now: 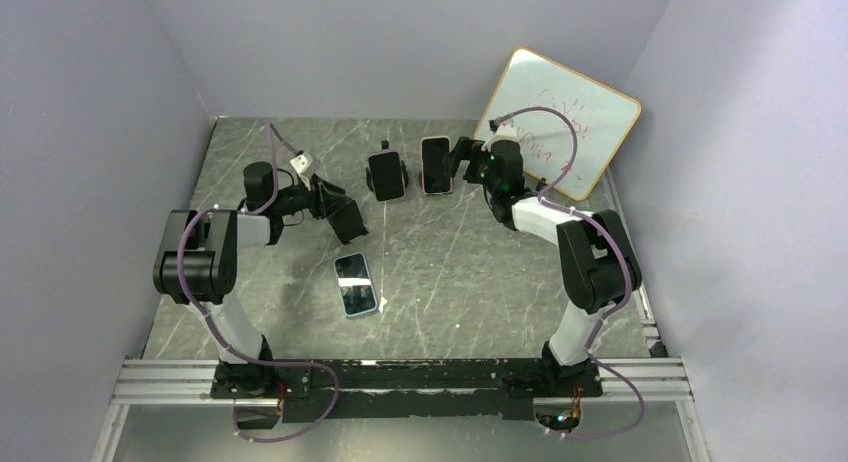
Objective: Place the phone on the phone stand
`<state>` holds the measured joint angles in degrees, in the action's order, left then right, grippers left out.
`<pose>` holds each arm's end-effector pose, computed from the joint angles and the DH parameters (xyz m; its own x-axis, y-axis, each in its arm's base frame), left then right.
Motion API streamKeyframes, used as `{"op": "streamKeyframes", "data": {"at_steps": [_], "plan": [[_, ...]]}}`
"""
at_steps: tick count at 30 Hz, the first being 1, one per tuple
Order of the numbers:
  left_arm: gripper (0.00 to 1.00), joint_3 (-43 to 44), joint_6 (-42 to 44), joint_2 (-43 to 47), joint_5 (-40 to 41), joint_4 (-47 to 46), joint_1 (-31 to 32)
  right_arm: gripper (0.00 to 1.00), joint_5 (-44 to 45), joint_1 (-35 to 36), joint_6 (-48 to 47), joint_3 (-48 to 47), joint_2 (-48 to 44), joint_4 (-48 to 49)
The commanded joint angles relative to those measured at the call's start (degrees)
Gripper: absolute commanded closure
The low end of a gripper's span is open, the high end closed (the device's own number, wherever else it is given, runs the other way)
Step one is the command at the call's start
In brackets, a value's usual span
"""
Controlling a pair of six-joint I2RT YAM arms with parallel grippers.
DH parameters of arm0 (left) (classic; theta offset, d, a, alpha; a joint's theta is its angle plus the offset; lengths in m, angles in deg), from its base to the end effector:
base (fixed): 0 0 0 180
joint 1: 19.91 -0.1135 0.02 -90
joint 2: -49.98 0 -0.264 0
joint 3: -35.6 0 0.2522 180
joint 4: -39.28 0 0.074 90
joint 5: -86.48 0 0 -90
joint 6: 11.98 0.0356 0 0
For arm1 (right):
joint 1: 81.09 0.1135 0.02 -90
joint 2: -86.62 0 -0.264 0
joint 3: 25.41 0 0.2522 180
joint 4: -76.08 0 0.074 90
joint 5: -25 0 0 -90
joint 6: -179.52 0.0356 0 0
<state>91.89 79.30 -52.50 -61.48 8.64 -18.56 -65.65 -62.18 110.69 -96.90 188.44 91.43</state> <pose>0.3403 -0.0382 0.1644 -0.2494 0.0177 -0.9682 0.8347 0.5109 -0.2057 0.3760 0.1292 0.2162 -0.3488 0.2622 -0.8998 -0.2236 0.9091 0.3516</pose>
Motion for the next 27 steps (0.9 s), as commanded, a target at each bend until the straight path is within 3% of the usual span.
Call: {"op": "streamKeyframes", "data": {"at_steps": [1, 5, 10, 14, 21, 27], "plan": [[0.64, 3.37, 6.18, -0.58, -1.94, 8.91, 0.95, 0.00, 1.44, 0.07, -1.33, 0.74, -2.80, 0.38], [0.64, 5.82, 9.83, -1.11, -1.89, 15.31, 1.83, 0.00, 1.77, 0.05, -1.39, 0.78, -3.10, 0.34], [0.52, 6.32, 9.31, -1.32, -2.86, 15.77, 2.35, 0.00, 1.88, 0.08, -1.48, 0.87, -3.32, 0.38], [0.50, 6.49, 8.08, -1.67, -2.73, 15.43, 2.30, 0.00, 2.05, 0.06, -1.77, 1.13, -3.64, 0.38], [0.62, 8.22, 10.42, -2.38, -3.54, 19.49, 2.35, 0.00, 2.31, 0.07, -1.90, 1.30, -3.91, 0.34], [0.91, 11.48, 13.61, -4.58, -7.09, 25.19, 2.35, 0.00, 2.31, -0.02, -1.88, 1.35, -3.57, 0.52]]}}
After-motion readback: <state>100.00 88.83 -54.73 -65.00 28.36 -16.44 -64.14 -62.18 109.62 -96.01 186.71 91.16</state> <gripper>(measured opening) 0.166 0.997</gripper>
